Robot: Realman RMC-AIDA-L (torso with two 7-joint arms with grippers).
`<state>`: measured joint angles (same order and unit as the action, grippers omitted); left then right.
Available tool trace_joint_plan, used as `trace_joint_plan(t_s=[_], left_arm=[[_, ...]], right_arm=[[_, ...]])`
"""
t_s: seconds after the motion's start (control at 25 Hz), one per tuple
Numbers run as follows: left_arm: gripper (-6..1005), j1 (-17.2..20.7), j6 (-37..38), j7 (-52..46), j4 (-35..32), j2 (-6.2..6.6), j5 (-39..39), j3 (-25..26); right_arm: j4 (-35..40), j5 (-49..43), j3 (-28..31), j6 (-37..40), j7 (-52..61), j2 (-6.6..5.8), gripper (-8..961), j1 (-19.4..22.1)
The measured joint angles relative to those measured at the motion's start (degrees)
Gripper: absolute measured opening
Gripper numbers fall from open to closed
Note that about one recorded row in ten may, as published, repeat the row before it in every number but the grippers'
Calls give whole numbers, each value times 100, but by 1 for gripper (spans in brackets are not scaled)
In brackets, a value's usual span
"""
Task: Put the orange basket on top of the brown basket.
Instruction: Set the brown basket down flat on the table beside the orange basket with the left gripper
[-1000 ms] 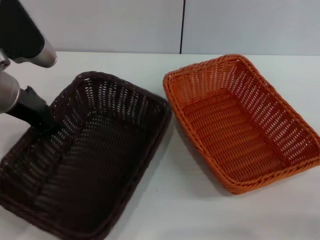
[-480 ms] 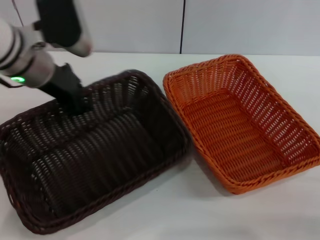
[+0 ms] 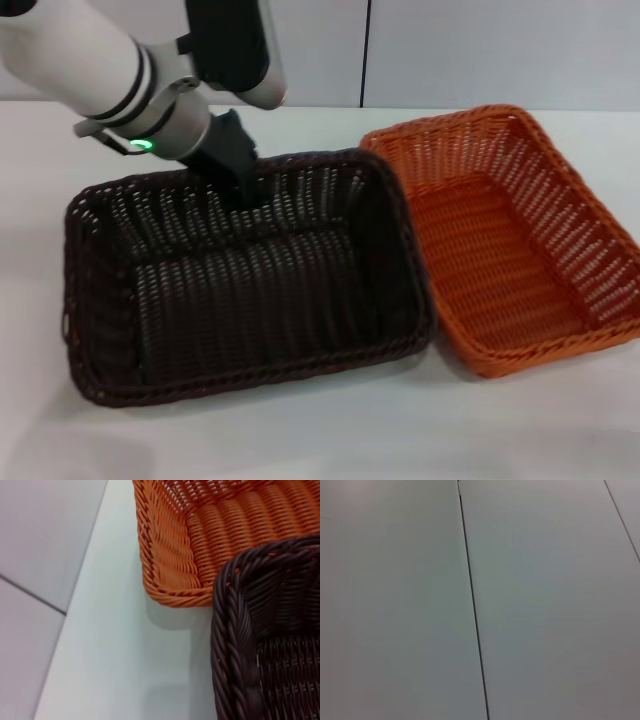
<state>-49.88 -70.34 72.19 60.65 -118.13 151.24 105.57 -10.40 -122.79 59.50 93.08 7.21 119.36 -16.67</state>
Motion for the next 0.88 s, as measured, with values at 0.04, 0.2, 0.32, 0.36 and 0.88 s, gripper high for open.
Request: trace_joint_plan(t_s=[0.04, 0.2, 0.32, 0.36, 0.88], left_arm=[[295, -41, 71, 0, -65, 0, -64, -17], [302, -151, 351, 15, -283, -11, -244, -109], [315, -155, 555, 31, -366, -23, -371, -219], [319, -141, 613, 39, -390, -19, -455, -303], [478, -12, 1214, 7, -246, -30, -795, -752]], right_arm=[[4, 0, 0, 0, 0, 0, 808, -13], [15, 0, 0, -1, 0, 0, 808, -45], [18, 0, -7, -25, 0, -3, 808, -54], [18, 0, -7, -25, 0, -3, 808, -54], [21, 0, -79, -63, 2, -18, 806, -72]])
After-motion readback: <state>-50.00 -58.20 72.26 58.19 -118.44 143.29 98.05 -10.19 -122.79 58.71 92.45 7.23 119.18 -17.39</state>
